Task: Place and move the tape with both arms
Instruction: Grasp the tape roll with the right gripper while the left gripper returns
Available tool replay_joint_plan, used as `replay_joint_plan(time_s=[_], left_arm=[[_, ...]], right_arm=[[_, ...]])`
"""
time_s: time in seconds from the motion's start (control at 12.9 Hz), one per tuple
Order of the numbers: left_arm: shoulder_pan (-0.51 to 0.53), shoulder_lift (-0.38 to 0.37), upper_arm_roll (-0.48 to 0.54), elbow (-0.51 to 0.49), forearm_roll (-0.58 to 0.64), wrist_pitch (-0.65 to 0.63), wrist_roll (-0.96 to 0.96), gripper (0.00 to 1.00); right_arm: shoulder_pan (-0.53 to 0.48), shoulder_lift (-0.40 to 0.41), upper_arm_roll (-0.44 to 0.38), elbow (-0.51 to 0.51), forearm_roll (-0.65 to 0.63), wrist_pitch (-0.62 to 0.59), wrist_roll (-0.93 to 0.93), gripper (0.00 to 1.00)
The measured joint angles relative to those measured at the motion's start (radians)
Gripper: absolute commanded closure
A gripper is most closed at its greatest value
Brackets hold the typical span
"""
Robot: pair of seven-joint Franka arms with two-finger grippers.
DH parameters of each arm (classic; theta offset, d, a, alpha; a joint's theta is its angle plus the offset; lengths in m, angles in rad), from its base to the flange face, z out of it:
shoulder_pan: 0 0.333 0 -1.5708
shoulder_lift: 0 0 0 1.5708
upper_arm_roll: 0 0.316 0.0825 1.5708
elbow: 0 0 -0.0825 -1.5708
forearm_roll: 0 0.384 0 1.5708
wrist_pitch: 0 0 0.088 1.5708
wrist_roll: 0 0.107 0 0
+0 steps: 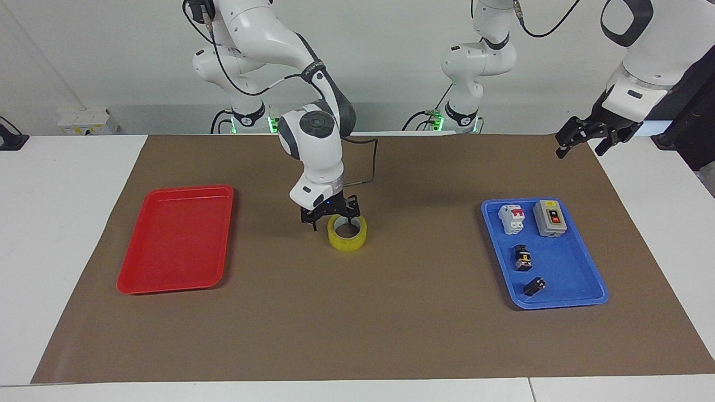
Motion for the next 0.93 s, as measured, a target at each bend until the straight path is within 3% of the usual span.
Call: replay_joint_plan(time_s=[0.31,0.54,0.62,0.93], left_arm=[[-0.021,0.0,-0.018,-0.005,-0.003,-0.001,-0.009,0.0],[-0.041,-0.001,-0.029,-0.005,-0.003,-0.001,-0.032,0.0],[-0.044,-0.001,-0.03,-0.005,-0.003,-0.001,-0.033,0.0],[-0.05,-0.001,-0.03,-0.001,-0.003,-0.003,-0.033,0.0]], right_arm=[[-0.002,0.021,-0.006,-0.013,0.0,0.007,0.0,0.16],[-0.002,0.021,-0.006,-0.034,0.0,0.007,0.0,0.2],[-0.002,0.021,-0.006,-0.04,0.0,0.007,0.0,0.27],[-0.002,0.02,-0.006,-0.057,0.003,0.007,0.0,0.98]])
